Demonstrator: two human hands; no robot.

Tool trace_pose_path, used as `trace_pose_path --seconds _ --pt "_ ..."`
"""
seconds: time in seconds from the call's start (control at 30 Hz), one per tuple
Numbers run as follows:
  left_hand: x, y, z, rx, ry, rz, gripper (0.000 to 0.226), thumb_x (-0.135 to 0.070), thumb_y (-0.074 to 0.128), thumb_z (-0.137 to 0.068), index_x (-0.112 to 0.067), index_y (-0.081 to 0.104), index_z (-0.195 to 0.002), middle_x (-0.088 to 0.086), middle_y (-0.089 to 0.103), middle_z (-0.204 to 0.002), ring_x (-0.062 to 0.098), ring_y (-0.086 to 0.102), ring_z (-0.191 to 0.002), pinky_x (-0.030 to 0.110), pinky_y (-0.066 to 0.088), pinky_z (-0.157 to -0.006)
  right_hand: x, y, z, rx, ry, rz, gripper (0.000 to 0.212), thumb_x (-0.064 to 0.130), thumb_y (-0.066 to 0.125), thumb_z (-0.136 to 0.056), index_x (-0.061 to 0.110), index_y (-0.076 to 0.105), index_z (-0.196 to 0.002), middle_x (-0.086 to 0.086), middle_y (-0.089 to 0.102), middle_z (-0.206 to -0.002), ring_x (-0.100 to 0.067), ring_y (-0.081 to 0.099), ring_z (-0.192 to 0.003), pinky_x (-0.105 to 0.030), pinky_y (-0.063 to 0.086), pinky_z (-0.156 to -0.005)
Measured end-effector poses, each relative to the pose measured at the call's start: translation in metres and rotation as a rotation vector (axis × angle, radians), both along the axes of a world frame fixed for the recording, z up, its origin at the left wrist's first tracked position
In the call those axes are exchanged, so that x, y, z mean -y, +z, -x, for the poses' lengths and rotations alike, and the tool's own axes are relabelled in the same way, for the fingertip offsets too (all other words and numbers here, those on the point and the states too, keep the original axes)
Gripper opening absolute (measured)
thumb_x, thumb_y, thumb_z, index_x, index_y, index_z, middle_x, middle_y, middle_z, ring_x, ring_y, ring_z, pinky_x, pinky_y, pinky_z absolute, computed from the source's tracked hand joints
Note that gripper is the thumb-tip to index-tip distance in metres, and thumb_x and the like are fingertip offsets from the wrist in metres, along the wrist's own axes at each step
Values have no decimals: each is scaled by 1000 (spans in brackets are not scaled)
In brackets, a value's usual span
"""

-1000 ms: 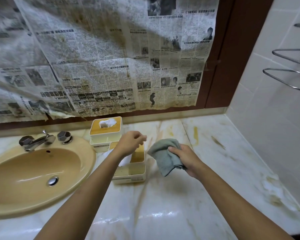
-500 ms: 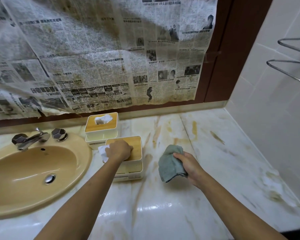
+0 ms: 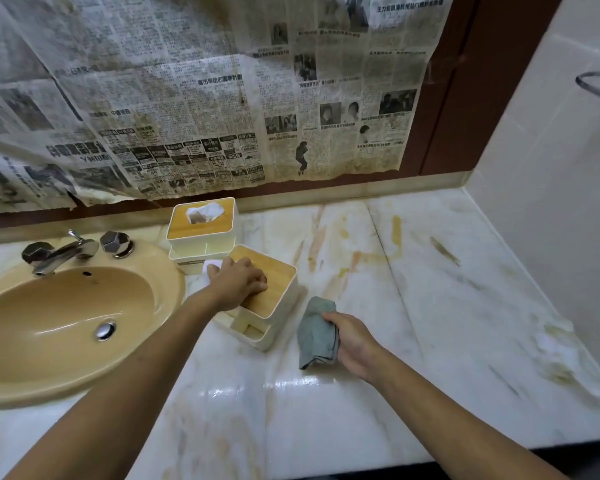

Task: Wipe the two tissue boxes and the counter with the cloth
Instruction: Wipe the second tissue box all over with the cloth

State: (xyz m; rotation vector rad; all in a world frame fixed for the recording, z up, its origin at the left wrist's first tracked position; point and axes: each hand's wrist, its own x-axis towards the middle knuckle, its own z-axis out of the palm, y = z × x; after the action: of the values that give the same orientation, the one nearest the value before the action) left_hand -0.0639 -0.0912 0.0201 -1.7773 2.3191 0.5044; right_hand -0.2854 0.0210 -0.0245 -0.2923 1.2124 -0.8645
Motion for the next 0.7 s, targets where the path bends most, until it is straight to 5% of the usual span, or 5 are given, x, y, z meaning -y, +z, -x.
trace_pose_path --seconds 0.3,0.4,0.5,0.63,0.7 --pt "8 0 -7 -14 -86 37 9 -46 55 -94 -44 63 -91 -17 51 -104 17 29 -102 43 26 -88 -7 -4 -40 220 -132 -106 25 9 48 -99 -9 57 -115 -28 66 -110 -38 64 -102 -46 53 -86" --pt "6 -2 -1 -32 -33 45 13 -42 58 -94 -39 70 -95 -17 59 -99 17 34 -102 40 23 -83 -8 -4 -56 301 -166 -141 26 10 47 -100 -9 56 -115 -30 62 -120 -41 59 -115 -50 49 -97" --pt "6 -4 -3 -76 1 15 10 -40 60 -92 -43 67 -85 -18 65 -97 19 43 -104 49 33 -94 3 3 -69 370 -227 -121 26 8 40 -102 -8 52 -119 -30 58 -126 -40 55 -120 -51 44 -104" --pt "2 -7 -5 -150 57 27 16 -38 60 -91 -44 63 -76 -17 65 -91 21 47 -102 48 34 -96 37 22 -62 357 -312 -39 28 8 37 -102 -7 54 -118 -28 60 -120 -38 61 -101 -51 50 -90" --pt "0 -10 -3 -191 86 66 16 -37 59 -93 -39 65 -78 -14 64 -90 19 49 -102 40 29 -87 50 27 -55 295 -306 17 32 7 40 -100 -11 54 -123 -28 61 -119 -37 61 -104 -52 49 -95"
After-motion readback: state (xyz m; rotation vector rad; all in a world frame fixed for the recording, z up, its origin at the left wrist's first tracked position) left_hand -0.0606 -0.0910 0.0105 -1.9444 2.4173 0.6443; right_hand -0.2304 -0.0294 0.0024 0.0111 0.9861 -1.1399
